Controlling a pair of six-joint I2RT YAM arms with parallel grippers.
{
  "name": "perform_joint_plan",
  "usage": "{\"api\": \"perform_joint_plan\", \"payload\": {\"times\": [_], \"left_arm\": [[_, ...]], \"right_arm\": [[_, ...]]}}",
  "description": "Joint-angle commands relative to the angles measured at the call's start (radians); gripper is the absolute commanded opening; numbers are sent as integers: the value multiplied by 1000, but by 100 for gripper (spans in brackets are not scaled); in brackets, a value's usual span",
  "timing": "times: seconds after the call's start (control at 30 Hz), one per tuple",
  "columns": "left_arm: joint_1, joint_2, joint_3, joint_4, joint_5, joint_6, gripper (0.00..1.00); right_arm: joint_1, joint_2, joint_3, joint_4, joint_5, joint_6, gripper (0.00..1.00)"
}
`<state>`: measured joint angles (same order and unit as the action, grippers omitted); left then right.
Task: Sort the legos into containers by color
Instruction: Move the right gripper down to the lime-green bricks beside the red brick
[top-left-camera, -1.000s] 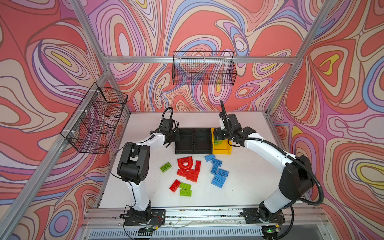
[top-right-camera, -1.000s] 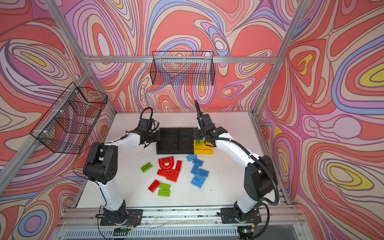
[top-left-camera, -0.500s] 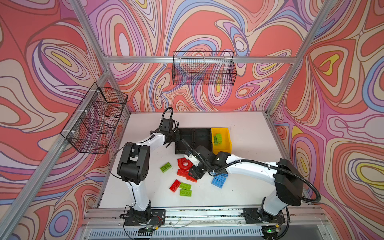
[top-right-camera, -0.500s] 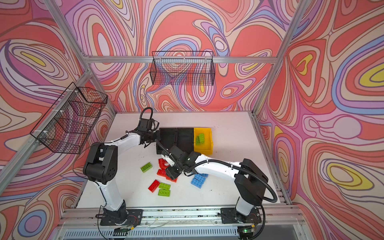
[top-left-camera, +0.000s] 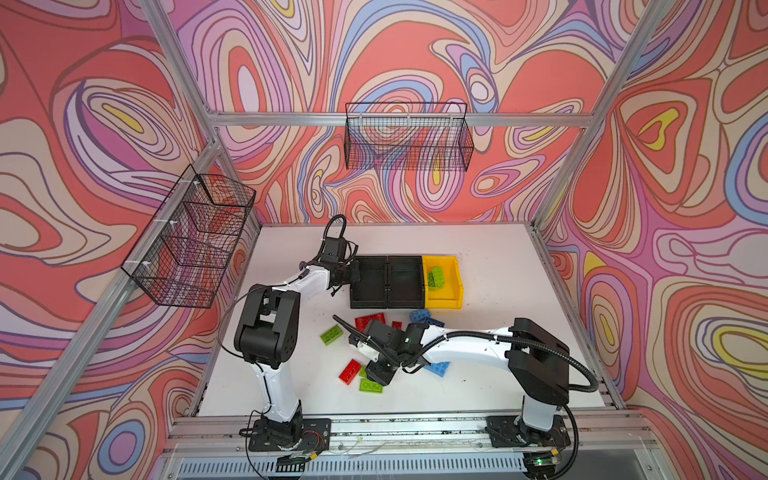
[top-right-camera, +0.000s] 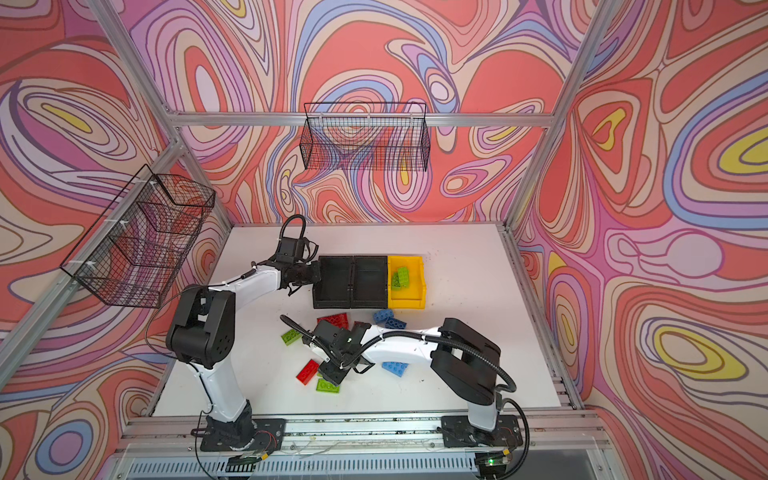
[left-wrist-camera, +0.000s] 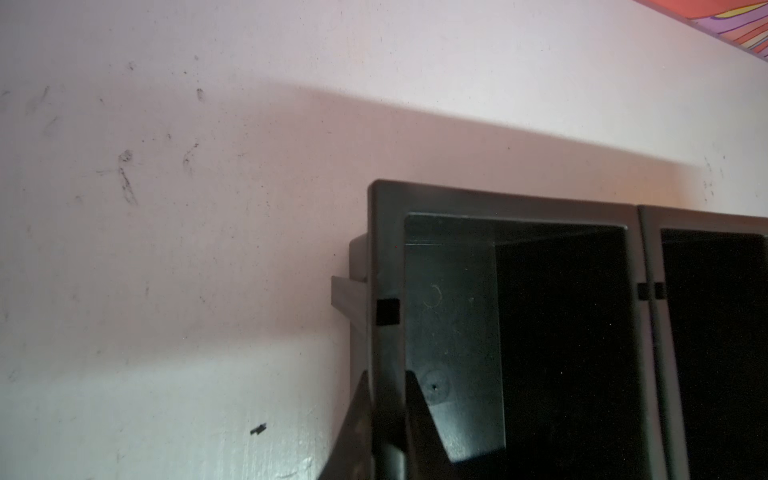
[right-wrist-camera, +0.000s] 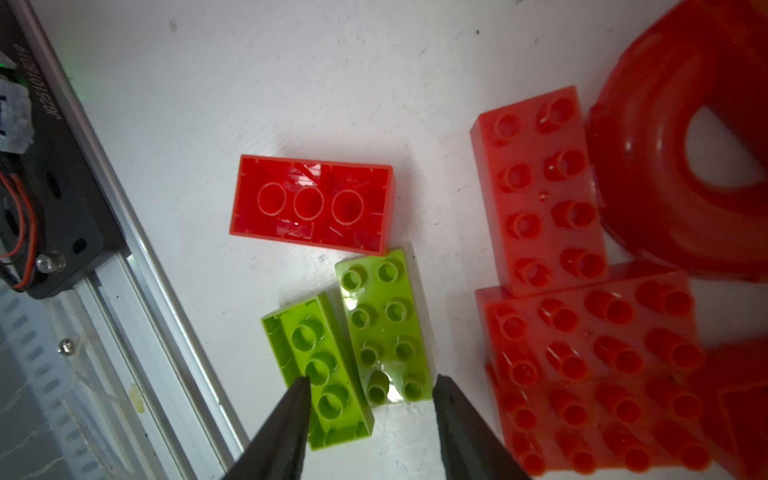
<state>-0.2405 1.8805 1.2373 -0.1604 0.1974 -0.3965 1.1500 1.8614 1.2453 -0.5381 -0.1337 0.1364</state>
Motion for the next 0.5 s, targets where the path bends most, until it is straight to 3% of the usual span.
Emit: {"api": "perform_joint_plan", "payload": {"times": [0.0,0.47], "left_arm": [[2,-5,7,-25,9,-3,4],[2,-1,7,-24,10,-4,4]], "right_arm": [[6,26,24,4,37,-29,50],[21,56,1,14,91,-44,48]]}}
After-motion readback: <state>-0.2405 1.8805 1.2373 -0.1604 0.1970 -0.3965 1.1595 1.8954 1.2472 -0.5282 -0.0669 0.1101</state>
